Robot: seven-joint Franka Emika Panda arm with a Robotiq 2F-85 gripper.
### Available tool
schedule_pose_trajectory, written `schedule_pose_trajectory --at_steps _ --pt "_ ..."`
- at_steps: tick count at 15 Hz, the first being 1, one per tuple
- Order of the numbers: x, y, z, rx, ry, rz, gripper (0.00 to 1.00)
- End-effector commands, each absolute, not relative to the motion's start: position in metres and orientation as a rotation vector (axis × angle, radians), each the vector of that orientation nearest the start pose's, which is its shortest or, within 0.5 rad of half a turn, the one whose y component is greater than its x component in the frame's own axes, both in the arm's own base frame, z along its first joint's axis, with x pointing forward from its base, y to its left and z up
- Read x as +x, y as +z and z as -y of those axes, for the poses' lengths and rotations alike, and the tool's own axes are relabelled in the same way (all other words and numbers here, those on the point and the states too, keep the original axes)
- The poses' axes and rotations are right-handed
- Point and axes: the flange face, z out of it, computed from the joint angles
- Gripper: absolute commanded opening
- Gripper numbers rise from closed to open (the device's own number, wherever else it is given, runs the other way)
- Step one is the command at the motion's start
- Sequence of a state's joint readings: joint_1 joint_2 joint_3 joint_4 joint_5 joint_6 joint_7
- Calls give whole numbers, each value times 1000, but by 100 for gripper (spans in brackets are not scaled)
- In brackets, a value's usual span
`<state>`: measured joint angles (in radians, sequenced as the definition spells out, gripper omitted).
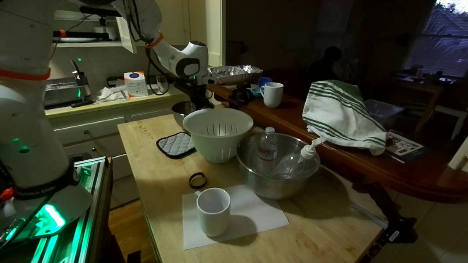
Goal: Pick up the fork and put it into the white cup
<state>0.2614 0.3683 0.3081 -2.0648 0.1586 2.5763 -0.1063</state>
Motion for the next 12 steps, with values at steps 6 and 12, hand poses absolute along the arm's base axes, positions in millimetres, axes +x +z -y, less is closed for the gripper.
schedule_pose_trajectory --at_steps 6,12 --pt "482 327 -346 -2799 -273 975 2" --pt "460 432 -335 -2857 -715 991 2"
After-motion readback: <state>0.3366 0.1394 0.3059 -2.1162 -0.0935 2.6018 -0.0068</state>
